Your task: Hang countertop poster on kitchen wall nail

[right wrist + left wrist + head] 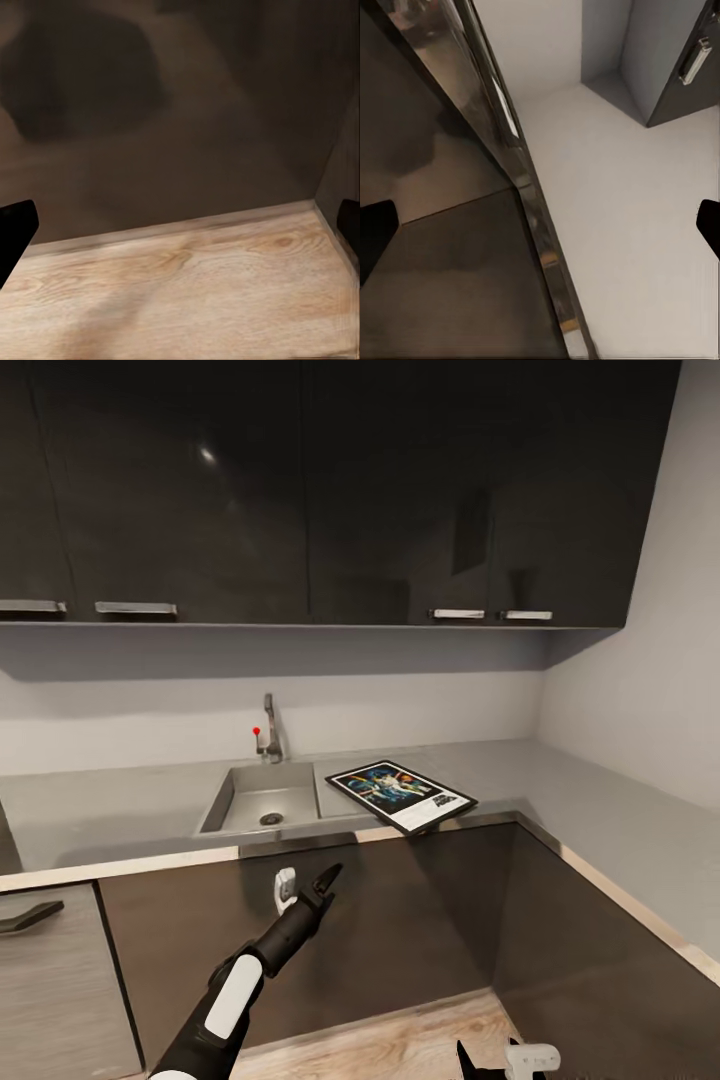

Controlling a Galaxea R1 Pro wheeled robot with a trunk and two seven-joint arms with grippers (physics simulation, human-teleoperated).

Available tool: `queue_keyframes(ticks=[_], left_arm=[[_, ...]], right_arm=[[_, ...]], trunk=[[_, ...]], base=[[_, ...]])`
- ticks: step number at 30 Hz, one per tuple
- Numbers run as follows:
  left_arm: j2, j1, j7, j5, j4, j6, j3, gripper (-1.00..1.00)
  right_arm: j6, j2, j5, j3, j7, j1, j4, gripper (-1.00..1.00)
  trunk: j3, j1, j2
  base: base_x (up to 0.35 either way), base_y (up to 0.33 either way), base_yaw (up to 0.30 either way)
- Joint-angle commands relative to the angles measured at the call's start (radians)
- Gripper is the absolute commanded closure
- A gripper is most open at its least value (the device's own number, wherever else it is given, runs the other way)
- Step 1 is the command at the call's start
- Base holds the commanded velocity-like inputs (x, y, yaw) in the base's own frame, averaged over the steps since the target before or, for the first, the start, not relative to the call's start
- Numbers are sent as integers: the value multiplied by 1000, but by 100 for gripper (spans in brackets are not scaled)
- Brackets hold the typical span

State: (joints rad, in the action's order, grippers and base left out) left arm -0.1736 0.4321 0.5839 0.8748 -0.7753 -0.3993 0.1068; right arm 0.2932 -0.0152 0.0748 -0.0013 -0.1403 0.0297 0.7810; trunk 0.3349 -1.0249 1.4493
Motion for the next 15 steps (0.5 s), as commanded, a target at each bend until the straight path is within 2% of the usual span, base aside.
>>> queue_keyframes(ticks=[1, 8, 15], left_arm=[[-1, 1, 3, 6, 0, -9, 4, -100], [-1, 1, 6, 6, 1, -9, 4, -100], [-1, 1, 7, 6, 1, -10, 5, -100]], right_arm=[[3, 0, 8, 0, -7, 1, -1, -100], [3, 0, 7, 1, -7, 1, -2, -100], [3, 1, 7, 1, -5, 1, -2, -100]], trunk=[[1, 0, 1], [-3, 0, 1], [-4, 0, 1]], base=[[24, 0, -283], [10, 0, -274], [7, 0, -71]])
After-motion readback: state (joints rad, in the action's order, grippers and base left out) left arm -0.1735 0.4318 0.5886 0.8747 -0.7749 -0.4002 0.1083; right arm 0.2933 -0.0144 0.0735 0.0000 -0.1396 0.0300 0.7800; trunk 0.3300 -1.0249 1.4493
